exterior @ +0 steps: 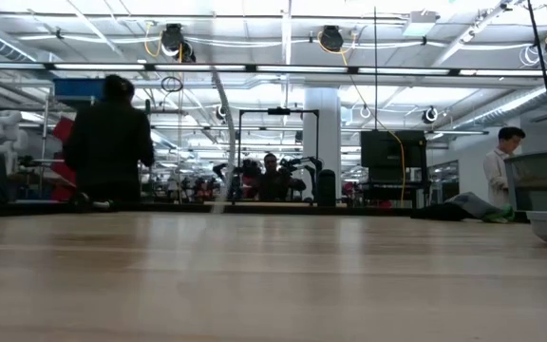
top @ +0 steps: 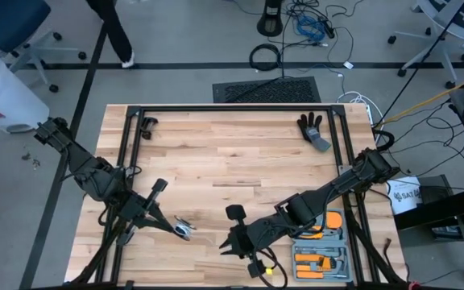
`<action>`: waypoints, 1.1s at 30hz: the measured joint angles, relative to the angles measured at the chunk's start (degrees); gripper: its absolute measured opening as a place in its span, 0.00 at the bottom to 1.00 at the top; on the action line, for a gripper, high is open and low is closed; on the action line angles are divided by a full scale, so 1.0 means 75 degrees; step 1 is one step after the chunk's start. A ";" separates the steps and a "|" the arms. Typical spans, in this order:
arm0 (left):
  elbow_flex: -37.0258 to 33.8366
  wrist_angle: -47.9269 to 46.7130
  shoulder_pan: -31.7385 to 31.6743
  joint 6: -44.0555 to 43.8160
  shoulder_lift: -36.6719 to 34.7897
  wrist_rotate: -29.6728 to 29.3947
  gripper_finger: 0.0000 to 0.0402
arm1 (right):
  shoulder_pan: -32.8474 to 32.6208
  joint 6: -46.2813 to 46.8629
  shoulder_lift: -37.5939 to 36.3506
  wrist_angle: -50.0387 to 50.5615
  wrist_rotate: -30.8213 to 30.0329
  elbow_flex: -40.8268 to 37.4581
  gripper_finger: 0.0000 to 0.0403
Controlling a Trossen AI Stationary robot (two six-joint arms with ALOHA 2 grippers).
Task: Coil cords
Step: Coil the white cable wire onto the spool
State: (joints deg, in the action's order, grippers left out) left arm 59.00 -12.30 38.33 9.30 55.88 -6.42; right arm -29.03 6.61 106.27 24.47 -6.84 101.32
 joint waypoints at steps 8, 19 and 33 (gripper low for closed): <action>0.0000 0.0049 0.0000 -0.0011 0.0012 -0.0001 0.00 | -0.0011 -0.0005 0.0181 0.0310 -0.0235 0.0003 0.34; 0.0003 0.0105 0.0000 -0.0203 -0.0020 -0.0005 0.00 | 0.0140 0.0235 0.1715 -0.0503 -0.1055 0.0006 0.38; 0.0003 0.0108 0.0248 -0.0204 -0.0020 0.0021 0.00 | 0.0833 0.0267 0.3116 -0.0721 -0.2465 0.0006 0.38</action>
State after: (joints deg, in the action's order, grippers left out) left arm 59.02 -11.49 40.18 7.77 55.72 -6.26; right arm -22.78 8.62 129.64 19.06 -25.33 101.36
